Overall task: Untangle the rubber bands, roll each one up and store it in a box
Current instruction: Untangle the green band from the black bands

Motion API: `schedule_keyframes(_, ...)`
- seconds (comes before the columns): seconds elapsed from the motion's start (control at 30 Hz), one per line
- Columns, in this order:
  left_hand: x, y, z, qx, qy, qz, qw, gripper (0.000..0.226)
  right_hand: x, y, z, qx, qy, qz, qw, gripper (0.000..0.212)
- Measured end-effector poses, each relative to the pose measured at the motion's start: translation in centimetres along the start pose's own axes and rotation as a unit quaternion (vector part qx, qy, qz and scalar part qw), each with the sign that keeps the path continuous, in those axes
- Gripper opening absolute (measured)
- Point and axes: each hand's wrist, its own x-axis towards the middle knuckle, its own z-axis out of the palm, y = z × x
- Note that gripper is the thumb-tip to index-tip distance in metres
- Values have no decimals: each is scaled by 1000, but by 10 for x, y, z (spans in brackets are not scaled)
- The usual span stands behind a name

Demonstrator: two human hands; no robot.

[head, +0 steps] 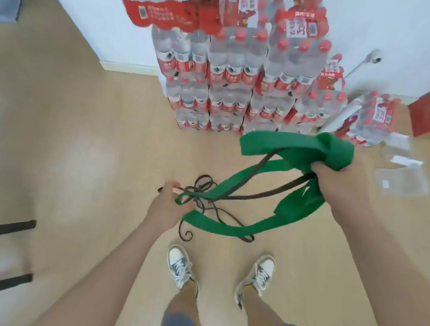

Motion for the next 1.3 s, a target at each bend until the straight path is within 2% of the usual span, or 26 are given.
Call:
schedule_keyframes(0.03, 17, -19, 23, 32, -22, -25, 999, 56, 12, 30, 5, 2, 14, 22, 1000, 10)
schedule_keyframes(0.1, 61, -57, 70, 37, -18, -52, 998, 46, 34, 91, 27, 14, 26, 58, 998, 10)
schedule_keyframes(0.23, 179, -138, 164, 23, 15, -117, 993, 52, 77, 240, 106, 7, 17, 102, 995, 7)
schedule_keyframes(0.33, 269, -213, 223, 107, 9, -148, 983, 37, 98, 351, 180, 8, 0, 127, 992, 11)
schedule_keyframes(0.37, 295, -234, 243, 149, 2, -136, 979, 44, 103, 381, 199, 9, -8, 135, 991, 15)
schedule_keyframes(0.43, 337, -269, 283, 224, -20, -123, 967, 82, 110, 432, 230, 9, -22, 159, 987, 16)
schedule_keyframes(0.47, 351, -279, 301, 222, -18, -131, 966, 96, 112, 452, 241, 10, -27, 169, 985, 15)
schedule_keyframes(0.5, 363, -287, 316, 204, -1, -144, 968, 98, 113, 466, 250, 12, -31, 175, 984, 14)
schedule_keyframes(0.6, 390, -299, 343, 164, 86, -178, 966, 73, 116, 493, 261, 25, -41, 164, 985, 13)
schedule_keyframes(0.7, 392, -292, 345, 128, 87, -139, 978, 47, 117, 498, 257, 49, -32, 173, 983, 16)
schedule_keyframes(0.83, 341, -210, 320, 26, 47, -55, 997, 22, 113, 460, 221, 157, 53, 221, 961, 17)
schedule_keyframes(0.9, 290, -151, 299, -11, 24, -4, 1000, 22, 103, 425, 186, 225, 119, 265, 930, 13)
schedule_keyframes(0.97, 229, -81, 274, -36, 0, 38, 999, 29, 92, 381, 142, 259, 142, 297, 908, 12)
schedule_keyframes(1.07, 108, 32, 229, -36, -69, 130, 989, 35, 68, 303, 62, 273, 93, 268, 919, 11)
schedule_keyframes(1.13, 23, 126, 214, -27, -134, 202, 970, 38, 45, 245, -28, 282, 87, 236, 926, 14)
schedule_keyframes(1.17, 2, 146, 210, -29, -147, 229, 962, 36, 42, 230, -38, 277, 57, 212, 936, 18)
schedule_keyframes(1.23, -48, 207, 216, 10, -200, 305, 931, 35, 37, 196, -91, 286, 20, 166, 944, 28)
schedule_keyframes(1.3, -110, 270, 234, 65, -231, 381, 893, 44, 26, 160, -168, 345, -11, 120, 931, 32)
